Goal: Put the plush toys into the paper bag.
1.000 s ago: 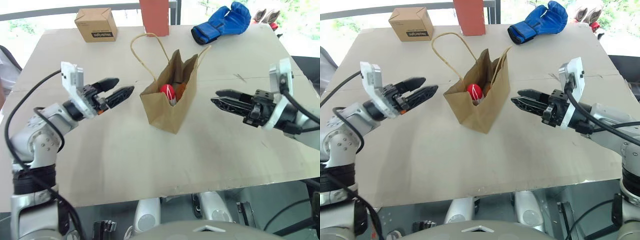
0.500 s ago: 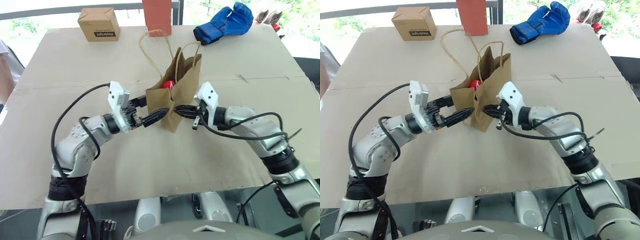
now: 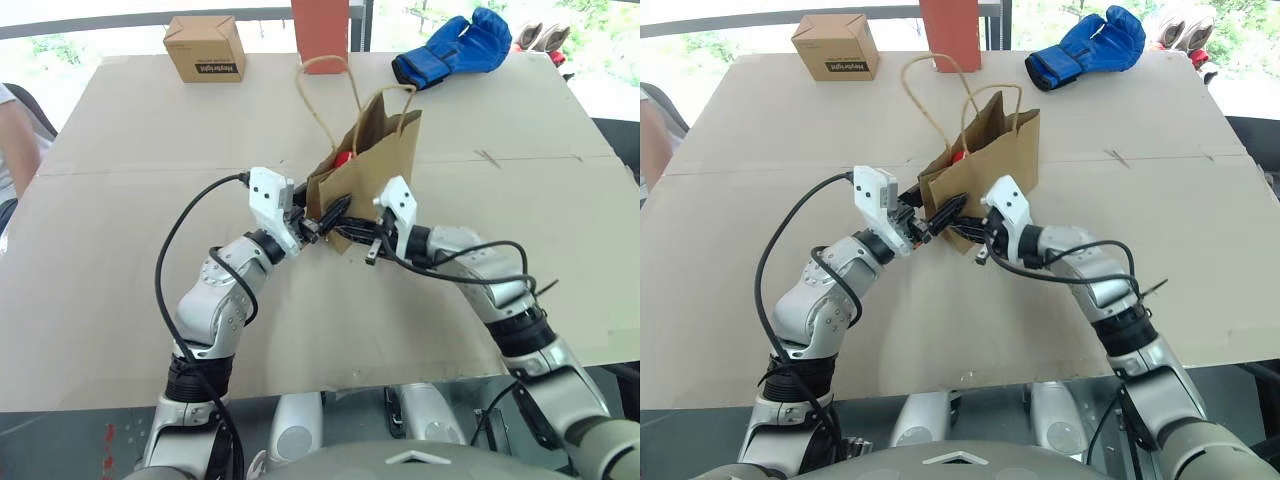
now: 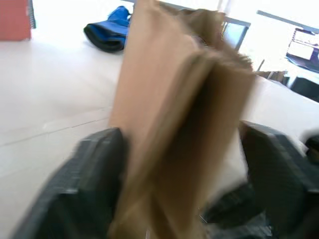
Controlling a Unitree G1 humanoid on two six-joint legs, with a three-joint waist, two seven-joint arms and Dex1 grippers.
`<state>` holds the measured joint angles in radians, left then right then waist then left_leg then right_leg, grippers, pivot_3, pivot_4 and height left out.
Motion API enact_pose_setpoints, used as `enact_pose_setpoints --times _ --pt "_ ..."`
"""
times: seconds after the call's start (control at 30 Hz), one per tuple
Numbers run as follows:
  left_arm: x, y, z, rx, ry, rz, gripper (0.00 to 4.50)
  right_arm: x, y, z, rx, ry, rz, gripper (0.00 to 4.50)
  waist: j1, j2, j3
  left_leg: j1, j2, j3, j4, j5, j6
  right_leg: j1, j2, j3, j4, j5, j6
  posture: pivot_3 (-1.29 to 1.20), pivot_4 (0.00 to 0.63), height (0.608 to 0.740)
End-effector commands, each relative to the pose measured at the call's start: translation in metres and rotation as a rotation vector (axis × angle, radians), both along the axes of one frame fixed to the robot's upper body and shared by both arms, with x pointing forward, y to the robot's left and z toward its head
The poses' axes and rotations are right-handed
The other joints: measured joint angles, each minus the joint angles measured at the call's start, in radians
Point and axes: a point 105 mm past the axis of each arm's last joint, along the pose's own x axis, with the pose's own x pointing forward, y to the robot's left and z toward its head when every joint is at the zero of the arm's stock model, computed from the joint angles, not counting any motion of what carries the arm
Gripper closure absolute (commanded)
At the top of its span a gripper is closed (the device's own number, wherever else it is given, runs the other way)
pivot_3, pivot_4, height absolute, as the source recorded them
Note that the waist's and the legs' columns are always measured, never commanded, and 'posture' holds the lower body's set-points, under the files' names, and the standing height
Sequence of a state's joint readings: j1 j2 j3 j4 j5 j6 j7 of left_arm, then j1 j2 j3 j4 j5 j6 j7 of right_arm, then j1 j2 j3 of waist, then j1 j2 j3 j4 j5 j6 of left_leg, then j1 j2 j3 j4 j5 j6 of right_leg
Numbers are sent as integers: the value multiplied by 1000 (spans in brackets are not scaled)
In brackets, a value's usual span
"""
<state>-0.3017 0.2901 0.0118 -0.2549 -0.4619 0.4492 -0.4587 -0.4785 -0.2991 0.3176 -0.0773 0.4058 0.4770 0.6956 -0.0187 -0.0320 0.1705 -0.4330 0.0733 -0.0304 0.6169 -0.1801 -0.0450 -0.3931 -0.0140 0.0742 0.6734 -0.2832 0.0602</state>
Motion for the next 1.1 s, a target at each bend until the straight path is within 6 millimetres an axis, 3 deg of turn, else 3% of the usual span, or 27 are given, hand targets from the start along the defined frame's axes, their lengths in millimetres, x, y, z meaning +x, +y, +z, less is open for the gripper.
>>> enact_pose_setpoints --times 0.03,0.13,0.2,0.23,0.37,0.53,0.57,0.7,0.8,0.9,1.0,1.1 --pt "2 1 13 -28 -72 -10 2579 -8 -13 29 52 -119 -39 4500 2 0 0 0 0 0 0 0 0 0 0 0 0 0 0 0 150 740" --pt "5 8 12 2 -108 -54 4026 -21 -32 43 72 -241 -74 4500 1 0 0 1 0 0 0 0 0 0 1 0 0 0 0 0 150 740" --pt "6 13 14 24 -135 -99 4440 -29 -45 47 66 -260 -97 4500 3 0 0 1 0 0 0 0 0 0 1 0 0 0 0 0 150 740" --pt "6 14 18 28 -161 -142 4500 -35 -56 49 53 -263 -111 3991 4 0 0 1 0 -1 0 0 0 0 1 0 0 0 0 0 150 740" --pt "-2 31 28 156 -254 -457 4500 -63 -95 47 -104 -296 -129 2732 9 0 0 0 -1 0 0 0 0 1 0 -1 -1 0 0 0 150 740" --pt "-6 52 31 328 -298 -756 4500 -78 -139 50 -178 -278 -241 414 2 0 0 1 -1 0 0 0 0 1 0 -1 -1 -1 0 0 150 740" --pt "-2 54 28 366 -280 -772 4500 -80 -145 51 -193 -279 -263 126 2 0 0 1 -1 0 0 0 0 1 0 -1 -1 -1 0 0 150 740" --pt "10 54 17 407 -228 -775 4500 -81 -153 51 -204 -286 -303 57 -1 0 0 1 -1 0 0 0 0 1 0 0 -1 -1 0 0 150 740" --pt "12 50 20 298 -191 -746 3469 -81 -150 49 -188 -281 -297 0 0 0 0 0 0 0 1 0 0 1 0 0 -1 -1 0 0 150 740" --pt "10 59 24 265 -161 -645 1995 -82 -151 47 -194 -272 -270 0 -4 0 0 0 0 -1 1 0 0 1 0 0 -1 -1 0 0 150 740" --pt "-10 75 26 204 -89 -567 647 -81 -157 51 -179 -264 -249 0 -11 0 0 0 1 -1 1 0 0 1 1 0 0 -1 0 0 150 740" --pt "-39 91 26 125 0 -478 647 -84 -167 52 -169 -238 -219 0 -24 1 0 2 1 -1 0 0 0 2 0 0 1 -1 0 0 150 740"
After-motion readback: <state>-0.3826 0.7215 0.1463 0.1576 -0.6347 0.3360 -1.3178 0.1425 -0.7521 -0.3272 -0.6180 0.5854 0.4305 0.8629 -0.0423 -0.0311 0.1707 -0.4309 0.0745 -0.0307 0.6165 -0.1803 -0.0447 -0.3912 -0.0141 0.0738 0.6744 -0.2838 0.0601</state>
